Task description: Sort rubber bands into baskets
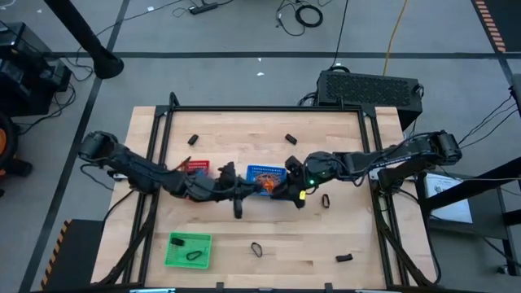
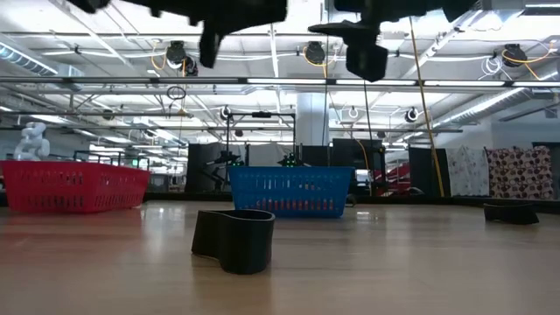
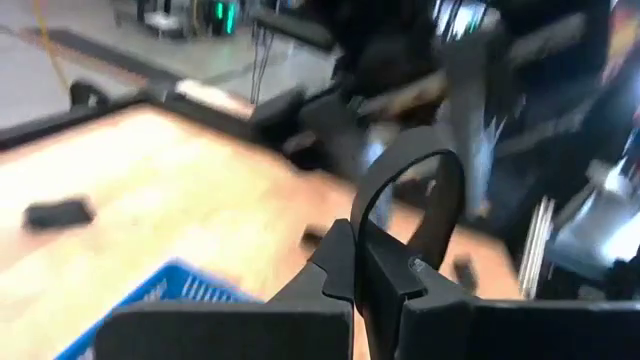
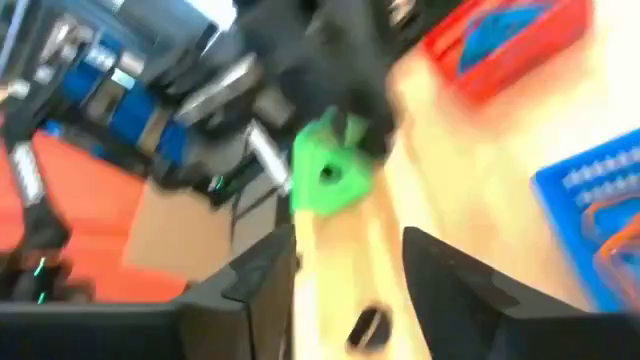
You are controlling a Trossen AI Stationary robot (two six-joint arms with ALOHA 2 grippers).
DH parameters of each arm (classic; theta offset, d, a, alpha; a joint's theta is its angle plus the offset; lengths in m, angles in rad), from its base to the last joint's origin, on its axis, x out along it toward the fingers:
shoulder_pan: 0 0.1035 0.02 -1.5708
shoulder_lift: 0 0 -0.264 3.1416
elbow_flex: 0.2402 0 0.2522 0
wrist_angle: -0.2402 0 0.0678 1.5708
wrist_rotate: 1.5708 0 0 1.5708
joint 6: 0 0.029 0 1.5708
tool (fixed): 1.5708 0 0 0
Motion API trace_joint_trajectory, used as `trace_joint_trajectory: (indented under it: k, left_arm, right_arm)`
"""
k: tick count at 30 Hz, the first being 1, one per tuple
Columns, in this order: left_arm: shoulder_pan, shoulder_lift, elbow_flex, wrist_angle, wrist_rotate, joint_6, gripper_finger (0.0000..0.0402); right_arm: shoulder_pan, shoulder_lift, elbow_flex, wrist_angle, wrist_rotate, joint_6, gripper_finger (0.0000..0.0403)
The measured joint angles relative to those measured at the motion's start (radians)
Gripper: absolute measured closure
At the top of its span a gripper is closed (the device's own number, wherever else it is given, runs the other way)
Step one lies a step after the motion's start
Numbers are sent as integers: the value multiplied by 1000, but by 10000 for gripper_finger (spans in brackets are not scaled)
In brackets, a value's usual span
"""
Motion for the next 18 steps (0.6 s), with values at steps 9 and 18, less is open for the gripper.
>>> trace_joint_trajectory:
  k: [9, 18]
  left_arm:
    - [-176, -196, 1, -513, 94, -277, 400]
    - [-461, -191, 0, -887, 365, -793, 400]
  right_arm:
    - [45, -2, 0, -148, -7, -7, 204]
    - [50, -1, 0, -149, 16, -47, 204]
